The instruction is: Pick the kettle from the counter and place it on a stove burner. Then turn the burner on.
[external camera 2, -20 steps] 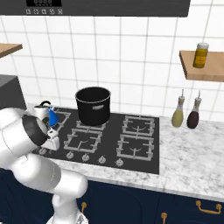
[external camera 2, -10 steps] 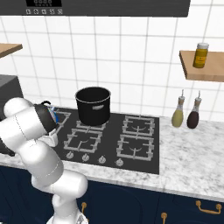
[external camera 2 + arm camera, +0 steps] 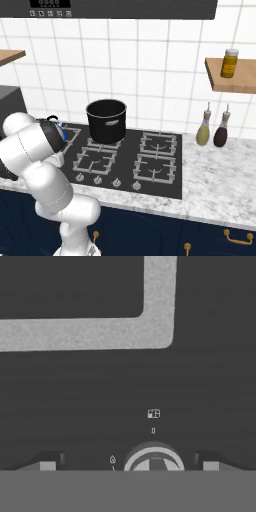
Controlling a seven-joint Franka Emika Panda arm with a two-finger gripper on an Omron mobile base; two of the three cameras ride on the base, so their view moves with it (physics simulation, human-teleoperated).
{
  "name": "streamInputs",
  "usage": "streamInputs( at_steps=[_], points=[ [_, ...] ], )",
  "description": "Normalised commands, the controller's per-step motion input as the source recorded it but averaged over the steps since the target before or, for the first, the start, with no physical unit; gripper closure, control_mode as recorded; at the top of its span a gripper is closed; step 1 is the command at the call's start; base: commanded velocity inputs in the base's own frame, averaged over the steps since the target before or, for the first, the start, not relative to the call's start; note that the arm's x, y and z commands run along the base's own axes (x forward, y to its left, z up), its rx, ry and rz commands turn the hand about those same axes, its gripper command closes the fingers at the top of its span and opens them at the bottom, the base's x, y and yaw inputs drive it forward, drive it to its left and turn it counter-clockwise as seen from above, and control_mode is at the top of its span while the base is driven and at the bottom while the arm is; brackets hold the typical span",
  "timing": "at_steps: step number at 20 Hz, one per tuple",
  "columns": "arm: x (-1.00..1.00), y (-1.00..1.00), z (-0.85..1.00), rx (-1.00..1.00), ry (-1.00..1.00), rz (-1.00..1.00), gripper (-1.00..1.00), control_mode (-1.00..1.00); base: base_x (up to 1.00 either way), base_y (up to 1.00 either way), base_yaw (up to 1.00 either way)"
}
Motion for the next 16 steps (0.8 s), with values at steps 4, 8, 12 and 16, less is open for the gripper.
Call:
streamInputs(
  at_steps=[4,8,12,16],
  points=[
    [-0.22,-0.25,0.00,0.00,-0.08,0.00,-1.00,-1.00,0.00,0.00,0.00],
    [0.00,-0.12,0.00,0.00,-0.01,0.00,-1.00,-1.00,0.00,0.00,0.00],
    [0.00,-0.01,0.00,0.00,0.00,0.00,1.00,-1.00,0.00,0.00,0.00],
    [0.00,0.00,0.00,0.00,0.00,0.00,1.00,-1.00,0.00,0.00,0.00]
  ],
)
